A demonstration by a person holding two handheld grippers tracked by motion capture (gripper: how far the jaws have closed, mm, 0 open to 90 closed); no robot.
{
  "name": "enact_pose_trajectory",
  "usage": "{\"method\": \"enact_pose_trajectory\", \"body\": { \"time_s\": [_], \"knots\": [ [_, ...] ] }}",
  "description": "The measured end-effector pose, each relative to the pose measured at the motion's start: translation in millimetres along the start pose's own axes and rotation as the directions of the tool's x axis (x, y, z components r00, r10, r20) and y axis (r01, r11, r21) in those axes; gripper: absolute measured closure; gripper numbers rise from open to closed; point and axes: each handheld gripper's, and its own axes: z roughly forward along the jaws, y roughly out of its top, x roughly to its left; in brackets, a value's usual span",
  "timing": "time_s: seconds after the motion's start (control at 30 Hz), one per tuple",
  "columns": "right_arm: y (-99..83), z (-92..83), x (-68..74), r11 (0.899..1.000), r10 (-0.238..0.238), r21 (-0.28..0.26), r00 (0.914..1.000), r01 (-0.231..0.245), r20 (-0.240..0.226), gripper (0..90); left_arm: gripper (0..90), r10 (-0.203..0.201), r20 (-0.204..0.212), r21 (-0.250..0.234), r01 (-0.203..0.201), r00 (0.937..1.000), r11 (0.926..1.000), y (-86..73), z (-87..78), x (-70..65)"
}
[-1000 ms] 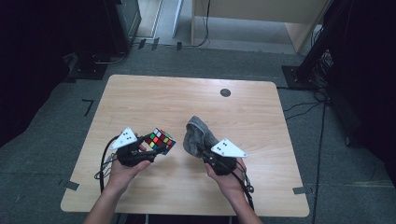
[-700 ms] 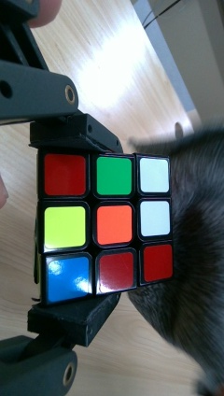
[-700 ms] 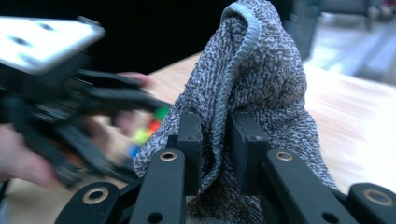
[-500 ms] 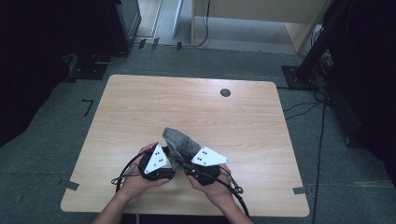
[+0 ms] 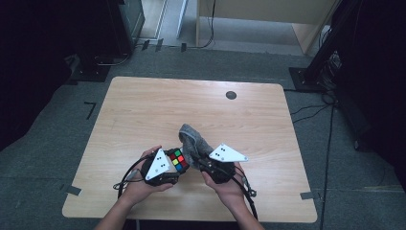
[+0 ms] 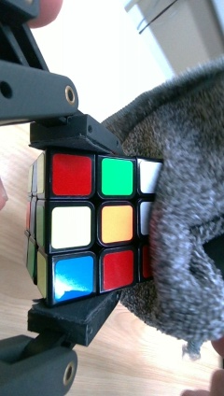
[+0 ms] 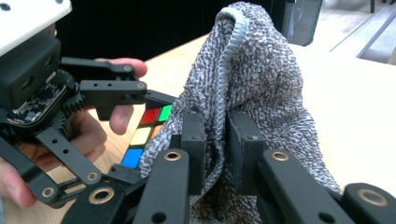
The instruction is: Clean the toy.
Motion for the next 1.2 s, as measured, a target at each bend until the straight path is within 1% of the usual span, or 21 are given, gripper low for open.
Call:
{"method": "enact_pose_trajectory", "body": {
  "time_s": [0.13,0.17,0.23,0.3,0.37,0.47,0.53,0.6,0.7,0.77,0.8,0.83,0.87,0.9,0.93,0.97,1.0,1.03,1.1,1.13,1.2],
  "knots": [
    [-1.0,-3.0,-11.5,0.997,0.07,-0.023,0.9971,-0.071,-0.03,79.3,34.0,-0.005,0.032,-0.096,0.008,0.9995,0.9954,-0.6,-8.2,3.7],
    [-2.5,-2.6,-13.9,0.997,0.08,-0.017,0.996,-0.081,-0.041,79.5,34.0,-0.018,0.042,-0.126,0.023,0.999,0.9918,-0.2,-10.8,5.1],
    [-6.0,-0.8,-17.9,0.995,0.1,-0.002,0.9932,-0.1,-0.061,79.5,34.0,-0.04,0.051,-0.159,0.048,0.9979,0.986,0.6,-15.1,8.4],
    [-8.3,0.5,-21.8,0.994,0.106,0.023,0.9931,-0.105,-0.049,79.3,34.0,-0.064,0.066,-0.187,0.076,0.9957,0.9794,-0.5,-18.1,12.3],
    [-8.2,-0.2,-24.3,0.993,0.12,0.025,0.9915,-0.119,-0.051,79.0,34.0,-0.071,0.078,-0.191,0.085,0.9944,0.9779,-1.2,-18.4,13.2],
    [-1.5,-6.7,-20.7,0.993,0.116,-0.016,0.9897,-0.117,-0.085,78.9,34.0,-0.028,0.07,-0.161,0.039,0.9971,0.9861,-1.4,-14.8,8.1],
    [4.7,-11.4,-16.5,0.993,0.107,-0.044,0.9873,-0.113,-0.117,79.1,34.0,-0.007,0.073,-0.151,0.018,0.9973,0.9884,-0.7,-12.2,3.2],
    [10.5,-15.2,-12.5,0.993,0.095,-0.059,0.9881,-0.102,-0.122,79.2,33.9,-0.013,0.083,-0.168,0.027,0.9964,0.9854,1.5,-12.8,1.5],
    [6.1,-12.2,-16.2,0.993,0.104,-0.046,0.9883,-0.11,-0.112,79.4,34.0,-0.047,0.096,-0.203,0.066,0.9943,0.9769,4.0,-19.0,6.7],
    [-3.7,-5.7,-22.6,0.992,0.128,-0.007,0.9883,-0.129,-0.082,79.6,33.9,-0.081,0.096,-0.22,0.101,0.9921,0.9704,3.4,-23.0,12.3],
    [-8.4,-2.6,-25.9,0.99,0.144,0.017,0.9871,-0.143,-0.07,79.5,33.9,-0.103,0.099,-0.232,0.123,0.9898,0.9648,2.2,-24.9,15.7],
    [-12.0,0.1,-28.8,0.986,0.163,0.041,0.9843,-0.16,-0.068,79.5,33.9,-0.115,0.099,-0.241,0.136,0.9884,0.9609,1.6,-25.6,17.2],
    [-12.7,0.5,-29.0,0.985,0.168,0.044,0.9831,-0.165,-0.073,79.5,33.9,-0.122,0.097,-0.243,0.143,0.9878,0.9595,1.1,-26.1,18.7],
    [-11.0,-0.9,-26.5,0.986,0.166,0.031,0.9821,-0.164,-0.089,79.6,33.9,-0.119,0.096,-0.238,0.139,0.9882,0.9612,0.9,-25.7,18.8],
    [-8.5,-2.3,-24.1,0.988,0.152,0.019,0.984,-0.151,-0.093,79.6,33.9,-0.106,0.09,-0.228,0.124,0.9903,0.9656,0.5,-24.6,18.0],
    [-4.2,-5.0,-20.0,0.991,0.132,0.001,0.9872,-0.132,-0.09,79.6,34.0,-0.086,0.078,-0.209,0.101,0.9932,0.9726,0.3,-22.8,16.2],
    [0.3,-8.5,-17.1,0.992,0.122,-0.026,0.9872,-0.125,-0.103,79.6,34.0,-0.067,0.069,-0.187,0.079,0.9953,0.9792,0.1,-20.3,13.6],
    [4.6,-12.5,-14.9,0.99,0.121,-0.052,0.9838,-0.129,-0.132,79.6,33.9,-0.047,0.066,-0.169,0.058,0.9967,0.984,0.1,-17.6,10.7],
    [11.5,-19.0,-9.9,0.99,0.092,-0.092,0.9845,-0.106,-0.149,79.5,33.9,-0.034,0.078,-0.168,0.047,0.9964,0.9846,1.4,-14.2,4.7],
    [13.0,-20.0,-8.1,0.992,0.072,-0.093,0.9863,-0.086,-0.149,79.5,34.0,-0.036,0.086,-0.176,0.051,0.9957,0.983,2.7,-14.4,3.6],
    [9.5,-17.5,-8.8,0.994,0.066,-0.08,0.9887,-0.078,-0.134,79.6,33.9,-0.036,0.082,-0.186,0.051,0.9959,0.9812,4.6,-16.4,3.6]
  ]
}}
